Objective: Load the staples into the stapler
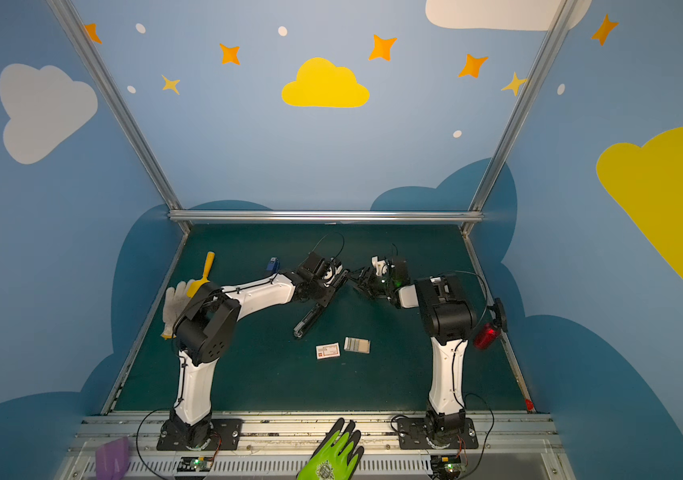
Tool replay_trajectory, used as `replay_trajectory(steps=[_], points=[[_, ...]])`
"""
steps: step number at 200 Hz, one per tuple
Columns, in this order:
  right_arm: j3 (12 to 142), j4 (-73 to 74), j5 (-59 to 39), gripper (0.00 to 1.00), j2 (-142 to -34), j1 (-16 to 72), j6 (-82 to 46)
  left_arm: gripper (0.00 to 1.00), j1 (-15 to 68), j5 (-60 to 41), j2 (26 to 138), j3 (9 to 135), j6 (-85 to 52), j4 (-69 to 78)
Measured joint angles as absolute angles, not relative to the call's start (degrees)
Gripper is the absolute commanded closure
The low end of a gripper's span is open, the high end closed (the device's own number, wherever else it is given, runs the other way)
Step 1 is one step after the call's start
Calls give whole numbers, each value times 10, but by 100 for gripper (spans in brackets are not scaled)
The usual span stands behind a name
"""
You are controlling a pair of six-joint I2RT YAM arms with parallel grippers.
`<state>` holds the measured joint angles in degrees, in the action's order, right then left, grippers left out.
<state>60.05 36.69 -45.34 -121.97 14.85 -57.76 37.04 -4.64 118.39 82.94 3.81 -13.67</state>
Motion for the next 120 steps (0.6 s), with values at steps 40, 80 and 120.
replay_trajectory(steps=[40, 80, 120], points=[[619, 427, -467, 41, -1256, 152, -613, 96, 372, -47, 1184, 827, 38, -128], [635, 449, -481, 56, -1271, 157, -631, 96, 372, -46, 1184, 826, 33, -128], [644, 477, -492, 52, -1278, 161, -645, 96, 376, -50, 1184, 826, 34, -125]])
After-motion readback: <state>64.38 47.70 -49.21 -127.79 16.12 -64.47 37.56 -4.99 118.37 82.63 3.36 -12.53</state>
